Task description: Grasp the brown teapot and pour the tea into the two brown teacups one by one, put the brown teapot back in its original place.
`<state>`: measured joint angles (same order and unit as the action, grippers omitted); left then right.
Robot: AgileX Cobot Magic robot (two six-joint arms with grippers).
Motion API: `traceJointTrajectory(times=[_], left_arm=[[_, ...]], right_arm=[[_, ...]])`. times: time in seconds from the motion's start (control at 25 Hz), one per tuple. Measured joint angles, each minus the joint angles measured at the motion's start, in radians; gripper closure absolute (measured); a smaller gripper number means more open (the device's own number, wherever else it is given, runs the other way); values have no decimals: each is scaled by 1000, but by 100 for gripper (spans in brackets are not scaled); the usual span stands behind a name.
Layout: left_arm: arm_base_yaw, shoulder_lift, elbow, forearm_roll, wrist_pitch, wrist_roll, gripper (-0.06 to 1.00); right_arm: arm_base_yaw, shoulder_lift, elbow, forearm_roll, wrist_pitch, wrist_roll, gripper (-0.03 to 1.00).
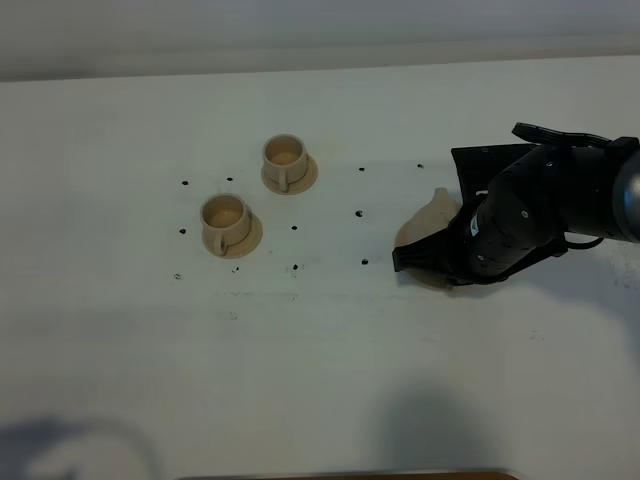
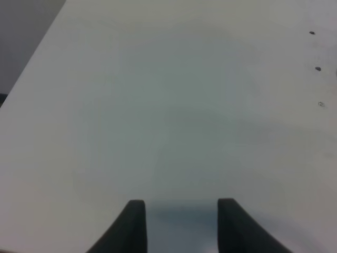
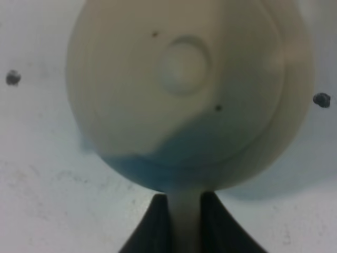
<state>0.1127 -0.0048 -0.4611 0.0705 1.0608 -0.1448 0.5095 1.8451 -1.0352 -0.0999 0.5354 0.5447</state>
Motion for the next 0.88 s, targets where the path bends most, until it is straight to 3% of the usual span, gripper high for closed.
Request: traceJointTrajectory(times=[0.44, 0.88], left_arm=[[0, 0, 0, 0, 0, 0, 64], [0, 0, 0, 0, 0, 0, 64]], right_arm=[[0, 2, -9, -18, 5, 0, 86], [0, -72, -37, -104, 58, -18, 86]])
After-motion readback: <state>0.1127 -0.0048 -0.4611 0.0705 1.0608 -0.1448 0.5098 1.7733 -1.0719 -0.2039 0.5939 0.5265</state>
